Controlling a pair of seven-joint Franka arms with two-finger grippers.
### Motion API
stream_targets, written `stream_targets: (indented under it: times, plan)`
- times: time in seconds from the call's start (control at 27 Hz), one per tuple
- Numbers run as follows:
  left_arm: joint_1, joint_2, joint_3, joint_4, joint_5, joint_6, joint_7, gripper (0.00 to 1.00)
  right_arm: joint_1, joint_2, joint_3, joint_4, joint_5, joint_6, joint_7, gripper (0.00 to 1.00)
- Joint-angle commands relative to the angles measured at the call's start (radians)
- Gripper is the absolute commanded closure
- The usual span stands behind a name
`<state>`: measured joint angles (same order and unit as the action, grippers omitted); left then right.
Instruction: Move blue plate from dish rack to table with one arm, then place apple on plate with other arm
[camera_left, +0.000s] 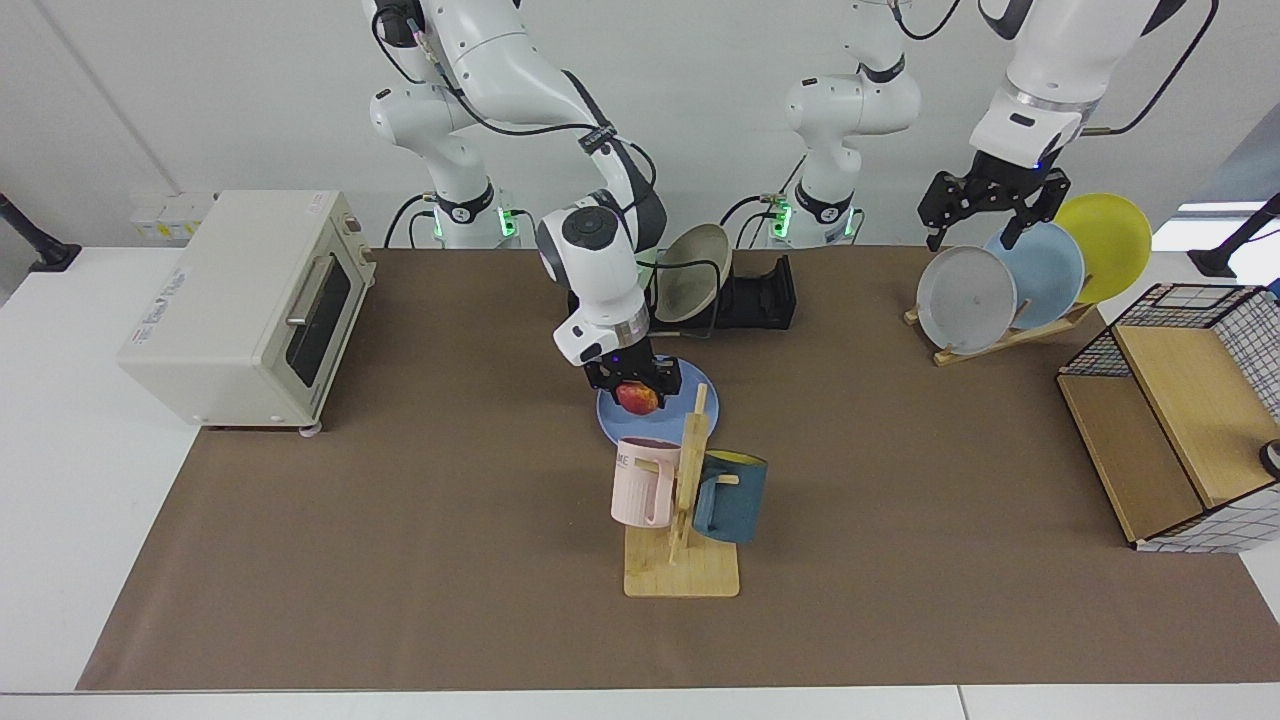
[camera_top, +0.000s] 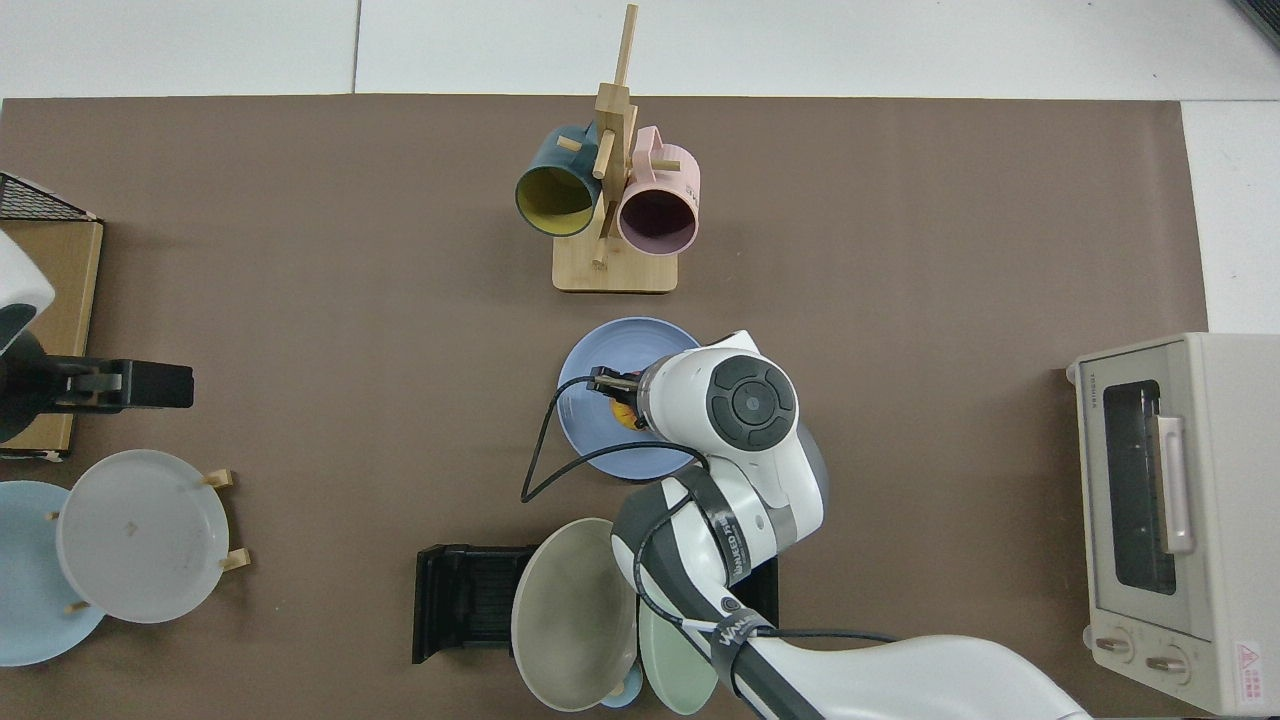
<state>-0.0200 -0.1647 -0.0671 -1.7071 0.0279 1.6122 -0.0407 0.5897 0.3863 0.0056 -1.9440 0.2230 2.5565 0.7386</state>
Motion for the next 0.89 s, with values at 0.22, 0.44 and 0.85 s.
stream_targets:
  times: [0.22,0.44,0.85]
  plan:
    - [0.003,0.002,-0.002,0.004,0.001,-0.011,0.001,0.0,0.022,0.014,-0.007,0.008,0.061,0.007,0.001,0.0]
    - [0.003,0.002,-0.002,0.004,0.001,-0.011,0.001,0.0,0.012,-0.02,-0.021,0.019,0.053,-0.051,-0.01,0.0]
    - [0.003,0.002,-0.002,0.004,0.001,-0.011,0.001,0.0,-0.102,-0.142,-0.021,0.022,-0.073,-0.176,-0.224,0.0]
